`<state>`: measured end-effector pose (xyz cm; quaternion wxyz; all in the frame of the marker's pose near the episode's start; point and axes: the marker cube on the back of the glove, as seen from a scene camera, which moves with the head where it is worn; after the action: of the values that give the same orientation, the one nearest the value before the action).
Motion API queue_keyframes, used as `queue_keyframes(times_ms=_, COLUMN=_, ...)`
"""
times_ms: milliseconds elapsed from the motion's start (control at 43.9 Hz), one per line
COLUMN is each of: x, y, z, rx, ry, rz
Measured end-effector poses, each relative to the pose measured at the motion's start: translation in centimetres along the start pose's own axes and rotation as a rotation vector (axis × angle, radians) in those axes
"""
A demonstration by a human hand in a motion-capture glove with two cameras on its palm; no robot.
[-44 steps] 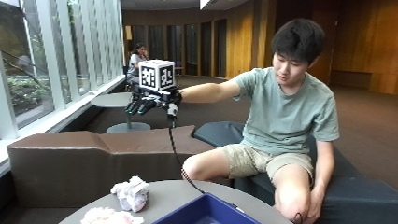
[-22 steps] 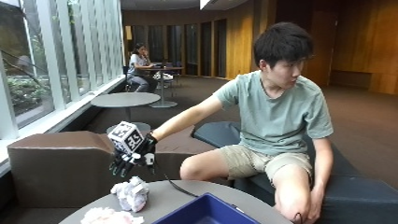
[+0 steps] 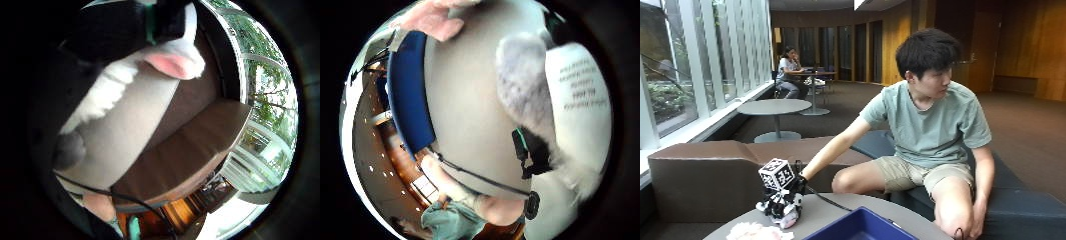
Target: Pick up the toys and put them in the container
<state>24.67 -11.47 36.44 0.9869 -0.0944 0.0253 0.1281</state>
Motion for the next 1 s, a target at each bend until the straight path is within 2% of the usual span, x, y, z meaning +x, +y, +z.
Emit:
queue_keyframes(times_ms=46, x=0.7, y=-0.1, z=0.3, rx=0.045, ry=0.048, rz=-0.045)
queue_keyframes(times_ms=159, x=0.2, y=-0.6, z=0.6, rx=0.124, ry=0.046, rz=-0.017)
queue_keyframes(times_ms=364, x=-1.0, y=-0.3, z=-2.0, rx=0.106, ry=0.041, rz=0.021)
queue_keyframes(times_ms=501, x=-2.2, y=1.5, z=-8.1, rx=0.151, ry=0.087, rz=0.021)
queue_keyframes(times_ms=683, x=-5.7, y=3.9, z=-17.9, rx=0.304, ry=0.094, rz=-0.038)
queue_keyframes(times_ms=842, x=-12.9, y=7.4, z=-27.6, rx=0.448, ry=0.113, rz=-0.106)
queue_keyframes(times_ms=1002, x=-21.2, y=8.0, z=-30.3, rx=0.501, ry=0.124, rz=-0.217)
